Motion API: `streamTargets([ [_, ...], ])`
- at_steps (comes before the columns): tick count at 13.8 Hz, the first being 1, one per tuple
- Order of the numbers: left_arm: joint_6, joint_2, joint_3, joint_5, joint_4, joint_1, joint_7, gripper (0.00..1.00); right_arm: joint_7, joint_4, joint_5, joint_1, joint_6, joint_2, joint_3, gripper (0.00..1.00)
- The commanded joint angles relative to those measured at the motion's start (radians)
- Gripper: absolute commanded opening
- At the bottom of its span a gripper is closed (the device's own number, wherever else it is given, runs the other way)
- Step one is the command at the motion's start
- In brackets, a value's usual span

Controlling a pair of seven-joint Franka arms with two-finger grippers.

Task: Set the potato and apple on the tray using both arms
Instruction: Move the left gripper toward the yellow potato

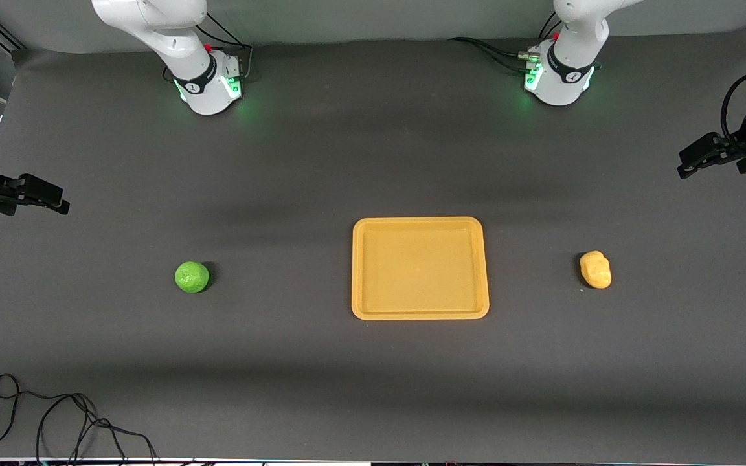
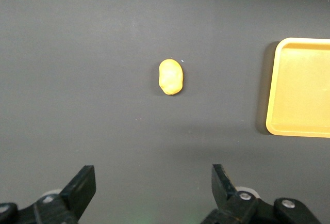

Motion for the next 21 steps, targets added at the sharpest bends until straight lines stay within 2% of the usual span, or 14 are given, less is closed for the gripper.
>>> streamTargets([
  [1, -0.012, 0.015, 0.005, -0.001, 0.008, -0.006, 0.014, 1.00, 0.026, 0.001, -0.016, -0.005, -0.009, -0.013, 0.011, 1.00],
  [6, -0.007, 0.021, 0.008, -0.002, 0.008, 0.002, 0.017, 1.00, 0.018, 0.005, -0.017, -0.005, -0.009, -0.009, 0.011, 1.00],
  [9, 0.040, 0.114, 0.002, 0.019, 0.008, -0.015, 0.004, 1.00, 0.021, -0.002, -0.017, -0.005, -0.010, -0.010, 0.011, 1.00],
  [14, 0.302, 0.401, 0.002, 0.062, -0.018, -0.047, -0.004, 1.00, 0.016, -0.001, -0.017, -0.005, -0.038, -0.009, 0.009, 1.00],
  [15, 0.351, 0.436, 0.003, 0.067, -0.032, -0.061, -0.025, 1.00, 0.018, 0.001, -0.017, -0.005, -0.038, -0.009, 0.011, 1.00],
  [18, 0.494, 0.501, 0.003, 0.194, -0.104, -0.101, -0.208, 1.00, 0.016, 0.002, -0.017, -0.005, -0.036, -0.004, 0.011, 1.00],
  [21, 0.641, 0.541, 0.005, 0.199, -0.183, -0.101, -0.230, 1.00, 0.016, 0.002, -0.017, -0.005, -0.038, -0.003, 0.011, 1.00],
])
